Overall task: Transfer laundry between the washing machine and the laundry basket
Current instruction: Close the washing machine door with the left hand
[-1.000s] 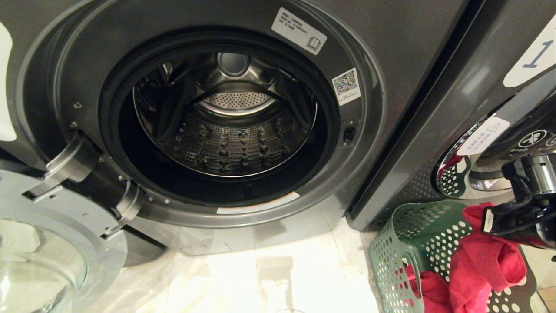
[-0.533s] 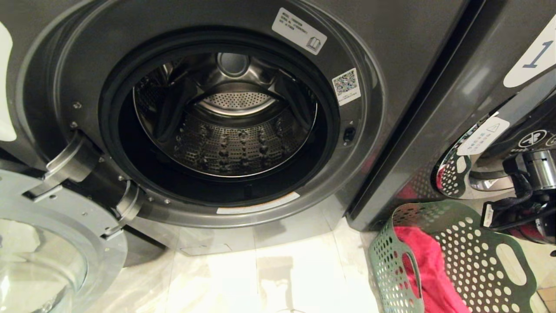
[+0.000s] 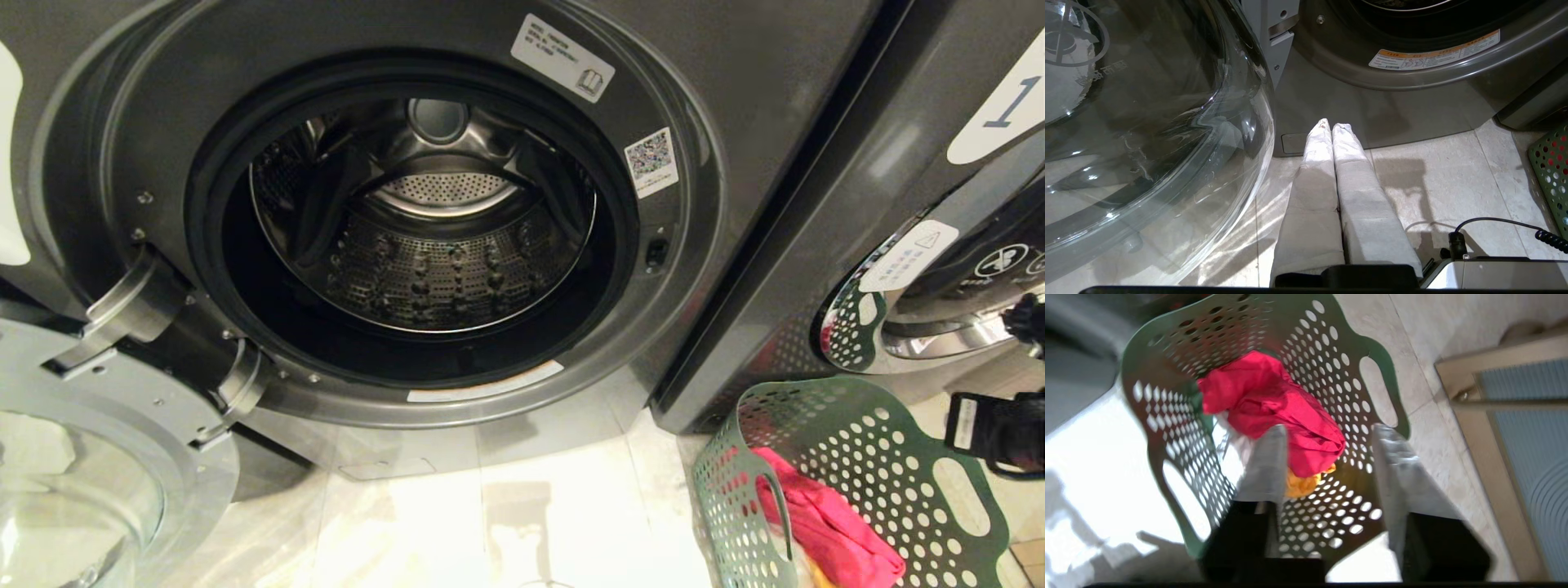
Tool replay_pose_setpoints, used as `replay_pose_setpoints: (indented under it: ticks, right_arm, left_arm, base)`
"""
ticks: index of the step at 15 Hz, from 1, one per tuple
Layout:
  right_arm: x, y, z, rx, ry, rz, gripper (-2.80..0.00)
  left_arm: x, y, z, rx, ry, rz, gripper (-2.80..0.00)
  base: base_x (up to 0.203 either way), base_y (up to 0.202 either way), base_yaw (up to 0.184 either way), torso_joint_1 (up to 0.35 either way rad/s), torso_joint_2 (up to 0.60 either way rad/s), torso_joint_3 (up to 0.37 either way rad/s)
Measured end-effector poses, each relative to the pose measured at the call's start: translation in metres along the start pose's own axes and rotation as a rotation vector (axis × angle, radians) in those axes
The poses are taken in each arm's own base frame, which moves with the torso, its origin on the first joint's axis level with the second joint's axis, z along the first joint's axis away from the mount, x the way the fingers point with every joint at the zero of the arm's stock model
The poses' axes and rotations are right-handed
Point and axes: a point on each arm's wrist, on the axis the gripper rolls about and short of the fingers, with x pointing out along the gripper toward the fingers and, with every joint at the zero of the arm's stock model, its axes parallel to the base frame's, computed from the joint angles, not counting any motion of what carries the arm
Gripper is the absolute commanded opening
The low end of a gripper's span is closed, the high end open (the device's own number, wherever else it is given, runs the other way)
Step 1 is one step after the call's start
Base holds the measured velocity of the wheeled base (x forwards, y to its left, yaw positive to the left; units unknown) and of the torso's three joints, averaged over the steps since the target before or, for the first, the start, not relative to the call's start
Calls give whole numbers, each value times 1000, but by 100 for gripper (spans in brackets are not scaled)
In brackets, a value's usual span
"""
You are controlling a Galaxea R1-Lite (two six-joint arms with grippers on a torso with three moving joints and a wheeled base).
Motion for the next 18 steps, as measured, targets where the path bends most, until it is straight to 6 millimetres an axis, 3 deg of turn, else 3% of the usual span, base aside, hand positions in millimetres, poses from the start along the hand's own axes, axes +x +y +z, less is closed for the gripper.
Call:
replay_pose_setpoints:
  ticks: [3,5,7,9,13,18]
  right_arm:
    - [-50,-29,-27,-109,-76,106,-280]
    - [-72,-50,-62,-199,-120,178,-280]
    - [-78,-67,-111,-267,-142,230,-280]
    - [-81,-77,-144,-276,-224,293,-280]
    - [-90,-86,-176,-333,-372,462,-280]
    - [-101,-95,-195,-285,-542,514,-280]
  left_arm:
    - [0,0,0,0,0,-1,-280]
    - [0,0,0,0,0,-1,-280]
    - [0,0,0,0,0,-1,-280]
    - [0,0,0,0,0,-1,-280]
    - [0,0,0,0,0,0,-280]
    - [0,0,0,0,0,0,-280]
  base:
    - [0,0,0,0,0,0]
    - [0,0,0,0,0,0]
    - [0,0,0,0,0,0]
    - [0,0,0,0,0,0]
    - [0,0,0,0,0,0]
    - [0,0,0,0,0,0]
